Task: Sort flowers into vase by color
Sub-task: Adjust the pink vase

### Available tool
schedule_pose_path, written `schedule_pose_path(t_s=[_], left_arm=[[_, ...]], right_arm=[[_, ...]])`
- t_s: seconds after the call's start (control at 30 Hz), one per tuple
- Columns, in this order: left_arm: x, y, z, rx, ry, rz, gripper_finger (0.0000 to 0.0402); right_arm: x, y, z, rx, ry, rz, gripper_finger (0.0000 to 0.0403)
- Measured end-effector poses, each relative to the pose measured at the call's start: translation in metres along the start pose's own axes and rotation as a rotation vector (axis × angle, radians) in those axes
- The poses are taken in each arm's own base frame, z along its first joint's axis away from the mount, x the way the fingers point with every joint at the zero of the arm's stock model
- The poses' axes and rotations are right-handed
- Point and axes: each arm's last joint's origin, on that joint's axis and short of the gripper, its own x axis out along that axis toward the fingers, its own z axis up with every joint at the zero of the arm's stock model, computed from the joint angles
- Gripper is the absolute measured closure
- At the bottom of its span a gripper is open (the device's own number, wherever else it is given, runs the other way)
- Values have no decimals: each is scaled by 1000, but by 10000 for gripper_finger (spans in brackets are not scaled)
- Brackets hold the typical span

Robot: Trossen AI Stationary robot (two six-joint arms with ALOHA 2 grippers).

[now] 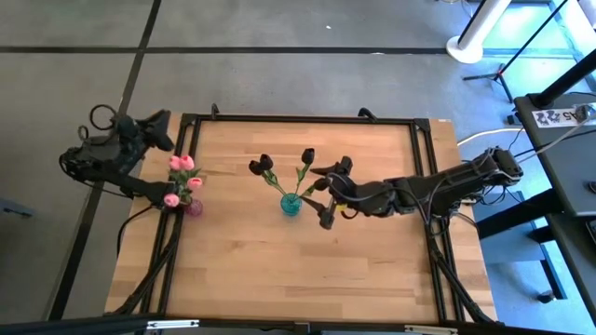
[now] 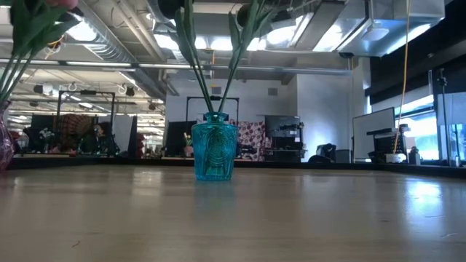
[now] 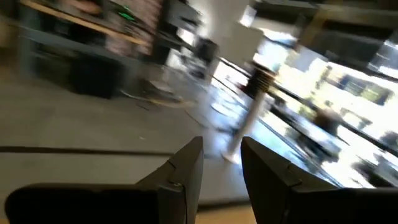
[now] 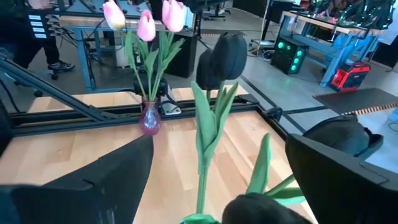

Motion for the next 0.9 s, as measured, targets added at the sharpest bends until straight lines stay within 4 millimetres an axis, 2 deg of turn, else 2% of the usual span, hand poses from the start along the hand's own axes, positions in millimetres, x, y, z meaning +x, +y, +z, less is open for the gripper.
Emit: schedule_pose_path(t_s=[0.1,0.23,0.57,0.77,0.9], left_arm=[[0,6,0,6,-81,147,296],[-1,11,-9,2,-92,168,296],[6,11,-68,150,-99,236,296],[7,10,-64,66,-65,217,307],[8,10,-70,45,-52,214,329]], right_arm=[[0,0,0,-1,-4,1,40],[-3,5,3,-34,-27,16,40],[-25,32,13,-130,-149,114,40],[-35,43,10,-150,-139,154,40],[-41,49,9,-156,-136,153,40]])
